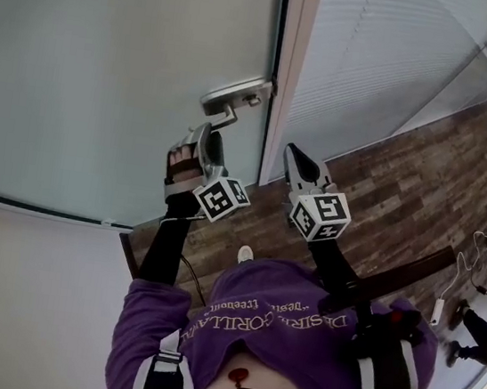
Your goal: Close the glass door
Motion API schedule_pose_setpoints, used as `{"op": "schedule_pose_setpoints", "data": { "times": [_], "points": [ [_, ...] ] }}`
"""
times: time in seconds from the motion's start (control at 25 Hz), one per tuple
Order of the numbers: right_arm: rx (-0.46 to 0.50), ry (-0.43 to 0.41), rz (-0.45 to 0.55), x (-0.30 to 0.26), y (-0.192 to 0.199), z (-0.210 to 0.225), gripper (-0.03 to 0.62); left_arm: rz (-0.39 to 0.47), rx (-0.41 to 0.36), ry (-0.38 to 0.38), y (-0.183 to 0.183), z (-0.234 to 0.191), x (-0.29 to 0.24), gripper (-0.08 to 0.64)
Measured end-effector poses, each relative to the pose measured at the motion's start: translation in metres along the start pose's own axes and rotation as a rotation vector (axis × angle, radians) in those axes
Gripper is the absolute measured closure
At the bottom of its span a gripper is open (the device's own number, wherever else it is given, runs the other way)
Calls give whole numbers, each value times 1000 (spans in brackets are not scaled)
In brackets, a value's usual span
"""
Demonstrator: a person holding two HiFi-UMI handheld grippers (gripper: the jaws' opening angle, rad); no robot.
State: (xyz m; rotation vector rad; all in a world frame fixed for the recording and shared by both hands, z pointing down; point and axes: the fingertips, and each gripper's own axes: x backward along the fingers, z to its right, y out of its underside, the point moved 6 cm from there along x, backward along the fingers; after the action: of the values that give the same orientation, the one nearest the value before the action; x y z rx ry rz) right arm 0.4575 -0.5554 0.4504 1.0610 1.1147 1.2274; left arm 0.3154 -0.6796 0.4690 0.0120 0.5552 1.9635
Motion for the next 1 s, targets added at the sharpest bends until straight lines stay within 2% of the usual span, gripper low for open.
{"op": "schedule_pose_setpoints", "data": {
  "times": [0.08, 0.12, 0.16, 0.24, 0.32, 0.36, 0.44, 0.52, 0.64, 1.0],
  "points": [
    [-1, -7, -3, -3, 2, -1, 595, 56, 139, -35, 1, -6, 20, 423],
    [-2, -11, -6, -4, 3, -3, 595, 81, 252, -28, 3, -7, 29, 423],
    [-2, -17, -9, -5, 4, -5, 595, 103, 399, -4, 7, -6, 37, 425],
    [-1, -33, -13, -8, 6, -8, 595, 136, 757, 45, 21, -3, 53, 435],
    [1, -48, -14, -11, 5, -10, 595, 136, 1079, 35, 39, 1, 66, 556],
    [3, -54, -15, -12, 5, -11, 595, 121, 1191, 14, 49, 5, 72, 558],
    [7, -63, -16, -14, 4, -12, 595, 82, 1325, -27, 64, 13, 80, 559],
    [15, -72, -21, -14, 4, -13, 595, 45, 1383, -46, 74, 22, 88, 560],
    [27, -79, -34, -14, 7, -15, 595, -1, 1407, -39, 81, 37, 95, 558],
    [51, -82, -56, -16, 11, -18, 595, -54, 1372, -26, 90, 47, 99, 558]
  ]
}}
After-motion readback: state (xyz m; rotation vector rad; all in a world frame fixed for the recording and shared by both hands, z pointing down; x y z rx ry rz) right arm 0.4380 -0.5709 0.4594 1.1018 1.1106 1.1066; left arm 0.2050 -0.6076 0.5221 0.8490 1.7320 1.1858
